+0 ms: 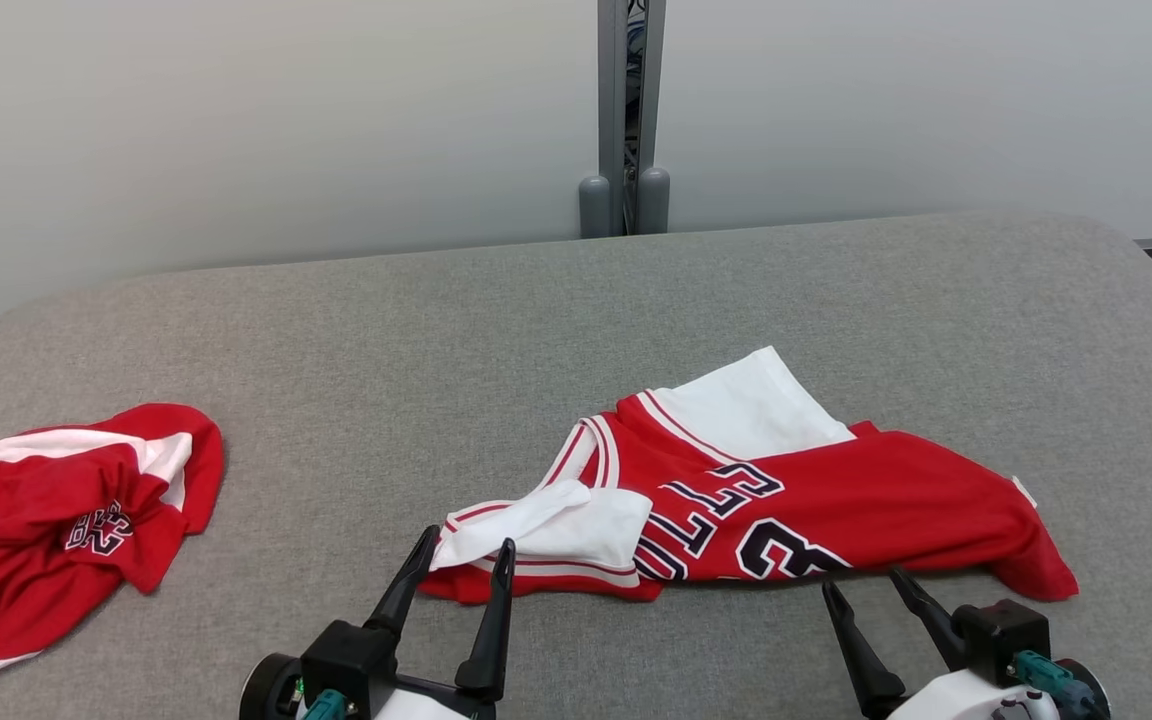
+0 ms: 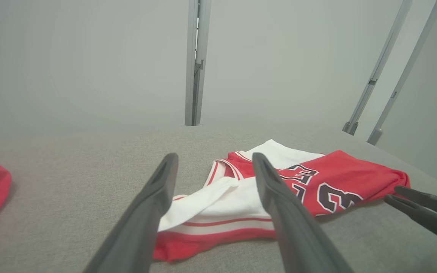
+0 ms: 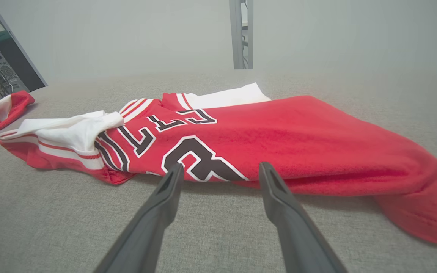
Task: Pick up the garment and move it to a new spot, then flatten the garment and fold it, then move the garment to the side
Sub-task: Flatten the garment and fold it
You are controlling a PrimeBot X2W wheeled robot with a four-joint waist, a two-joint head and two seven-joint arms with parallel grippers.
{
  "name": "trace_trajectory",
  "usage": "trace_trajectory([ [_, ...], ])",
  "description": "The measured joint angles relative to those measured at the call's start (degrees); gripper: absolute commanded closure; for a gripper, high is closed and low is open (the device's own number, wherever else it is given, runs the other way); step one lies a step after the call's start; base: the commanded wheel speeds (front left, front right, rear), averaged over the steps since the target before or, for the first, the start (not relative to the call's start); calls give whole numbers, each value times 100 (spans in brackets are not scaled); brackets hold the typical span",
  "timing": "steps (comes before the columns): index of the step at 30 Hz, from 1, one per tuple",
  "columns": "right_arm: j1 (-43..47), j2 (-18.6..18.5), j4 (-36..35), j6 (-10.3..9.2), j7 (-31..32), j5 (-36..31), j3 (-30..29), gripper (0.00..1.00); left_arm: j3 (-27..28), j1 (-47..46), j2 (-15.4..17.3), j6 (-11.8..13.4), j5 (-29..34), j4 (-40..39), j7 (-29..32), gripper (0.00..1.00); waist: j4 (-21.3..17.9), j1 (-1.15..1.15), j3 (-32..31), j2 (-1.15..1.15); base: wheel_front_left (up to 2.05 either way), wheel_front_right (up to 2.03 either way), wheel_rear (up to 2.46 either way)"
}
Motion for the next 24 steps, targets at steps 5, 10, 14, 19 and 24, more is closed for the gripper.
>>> trace_trajectory([
  [5, 1, -5, -23, 0, 0, 11, -20, 0, -13, 1, 0, 9, -4, -2, 0, 0, -75, 0, -48, 0, 0, 0, 0],
  [10, -3, -1, -34, 0, 0, 0, -63, 0, -4, -73, 0, 5, 3, 45, 0, 0, -174, 0, -53, 0, 0, 0, 0],
  [14, -3, -4, -52, 0, 0, -45, -93, 0, -44, -369, 0, -60, 25, 315, 0, 0, -279, 0, -2, 0, 0, 0, 0],
  [19, -29, -4, -67, 0, 0, -98, -124, 0, -194, -1182, 0, -215, -35, 991, 53, 0, -432, 0, 167, 0, 0, 0, 0],
  [24, -226, 0, -253, 0, 0, -137, -223, 0, -403, -2393, -2, -338, -245, 1543, 252, 0, -601, 0, 530, 0, 0, 0, 0],
])
